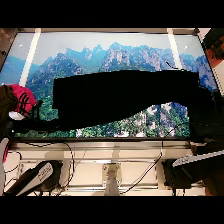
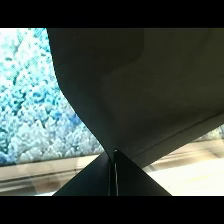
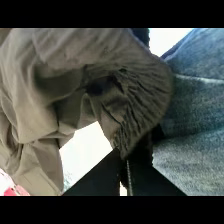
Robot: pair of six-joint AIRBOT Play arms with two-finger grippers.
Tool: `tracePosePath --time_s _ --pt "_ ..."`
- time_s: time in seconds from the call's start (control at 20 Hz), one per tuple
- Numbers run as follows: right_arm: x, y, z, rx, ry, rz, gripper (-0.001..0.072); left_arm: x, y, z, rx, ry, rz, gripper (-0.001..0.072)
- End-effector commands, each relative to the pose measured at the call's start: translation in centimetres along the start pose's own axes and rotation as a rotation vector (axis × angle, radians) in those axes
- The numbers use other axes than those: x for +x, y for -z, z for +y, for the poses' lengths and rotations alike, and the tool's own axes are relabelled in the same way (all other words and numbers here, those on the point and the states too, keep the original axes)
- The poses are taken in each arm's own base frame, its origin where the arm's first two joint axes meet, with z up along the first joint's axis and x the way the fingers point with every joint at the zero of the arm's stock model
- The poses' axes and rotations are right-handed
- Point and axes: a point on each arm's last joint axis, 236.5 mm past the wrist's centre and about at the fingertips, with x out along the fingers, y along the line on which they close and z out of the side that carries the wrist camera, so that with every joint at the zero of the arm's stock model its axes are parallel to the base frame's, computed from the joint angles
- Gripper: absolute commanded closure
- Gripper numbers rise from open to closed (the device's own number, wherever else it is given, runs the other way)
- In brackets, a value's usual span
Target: Fold the clothes and pants, and hang the long-sleeved shirts on hangers.
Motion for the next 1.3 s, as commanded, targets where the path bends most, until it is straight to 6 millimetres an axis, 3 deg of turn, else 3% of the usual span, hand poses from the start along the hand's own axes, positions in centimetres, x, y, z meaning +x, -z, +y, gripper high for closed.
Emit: tracePosePath --time_s 0.0,0.15,0.35,0.6,0.8,0.95,1.25 --pt "-1.3 0.1 1.3 -0.017 -0.058 -0.02 0.0693 -0.2 -1.4 0.0 -0.006 -0.001 -0.057 0.0702" --pt "-5.5 -0.5 3.1 -0.015 -0.146 -0.139 0.0695 -2.5 -4.3 -0.7 0.036 -0.012 -0.122 0.0702" --pt "-9.4 0.8 2.7 0.045 -0.154 -0.19 0.0695 -6.8 -7.2 -2.9 0.092 0.002 -0.167 0.0702" --pt "-10.8 2.8 4.0 0.041 -0.151 -0.169 0.0695 -8.4 -8.2 -2.9 0.129 -0.031 -0.188 0.0702" --pt "-11.2 5.1 3.3 0.069 -0.093 -0.107 0.0694 -8.4 -5.6 1.0 0.168 -0.188 -0.063 0.0702" --pt "-11.3 6.7 2.1 0.11 -0.025 -0.059 0.0695 -8.9 -4.8 2.5 0.179 -0.247 -0.028 0.0703" --pt "-12.3 7.8 2.3 0.093 0.01 -0.067 0.0694 -12.6 -7.7 0.5 0.174 -0.114 -0.173 0.0703"
